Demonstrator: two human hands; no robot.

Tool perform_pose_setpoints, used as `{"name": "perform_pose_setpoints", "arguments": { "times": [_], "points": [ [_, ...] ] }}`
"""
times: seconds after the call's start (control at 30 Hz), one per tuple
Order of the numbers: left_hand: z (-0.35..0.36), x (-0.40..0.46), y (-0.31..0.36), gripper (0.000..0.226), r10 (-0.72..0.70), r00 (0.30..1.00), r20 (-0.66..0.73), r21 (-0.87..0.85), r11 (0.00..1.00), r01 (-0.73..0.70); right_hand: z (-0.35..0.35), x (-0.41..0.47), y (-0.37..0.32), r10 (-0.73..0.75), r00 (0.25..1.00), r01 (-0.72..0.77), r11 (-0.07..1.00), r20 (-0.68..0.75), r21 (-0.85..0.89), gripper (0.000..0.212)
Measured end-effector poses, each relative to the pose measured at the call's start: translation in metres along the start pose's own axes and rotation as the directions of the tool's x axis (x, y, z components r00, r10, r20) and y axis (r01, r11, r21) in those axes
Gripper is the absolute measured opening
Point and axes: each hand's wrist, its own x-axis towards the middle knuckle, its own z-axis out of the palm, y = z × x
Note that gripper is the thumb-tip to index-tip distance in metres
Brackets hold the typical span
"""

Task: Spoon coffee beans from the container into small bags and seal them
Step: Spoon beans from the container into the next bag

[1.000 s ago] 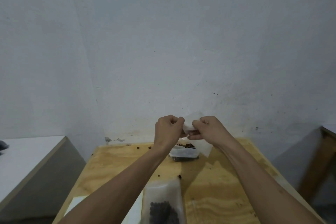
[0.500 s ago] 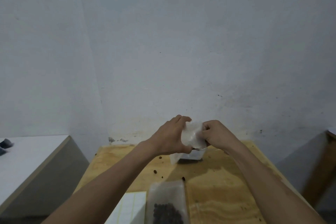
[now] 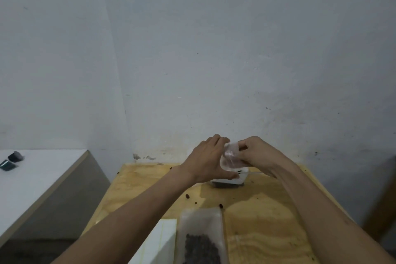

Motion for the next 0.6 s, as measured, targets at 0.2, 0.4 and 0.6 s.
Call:
{"name": "perform_pose_setpoints", "arguments": {
  "times": [0.2, 0.4, 0.6],
  "points": [
    [0.003, 0.009, -0.02, 0.085, -0.144, 0.989, 0.032, 0.022, 0.989, 0.143, -0.006, 0.001, -0.001, -0.032, 0.984, 0.043, 0.997, -0.174, 0.061, 0.022],
    [0.016, 0.009, -0.044, 0.09, -0.404, 0.906, 0.127, -0.142, 0.897, 0.42, -0.018, -0.012, 0.039, 0.577, 0.816, -0.578, 0.815, -0.043, -0.037, 0.058],
    [0.033, 0.02, -0.043, 0.078, -0.531, 0.739, 0.415, -0.333, 0.667, 0.667, 0.013, 0.0, 0.087, 0.551, 0.814, -0.474, 0.812, -0.182, 0.341, 0.056]
  ]
}}
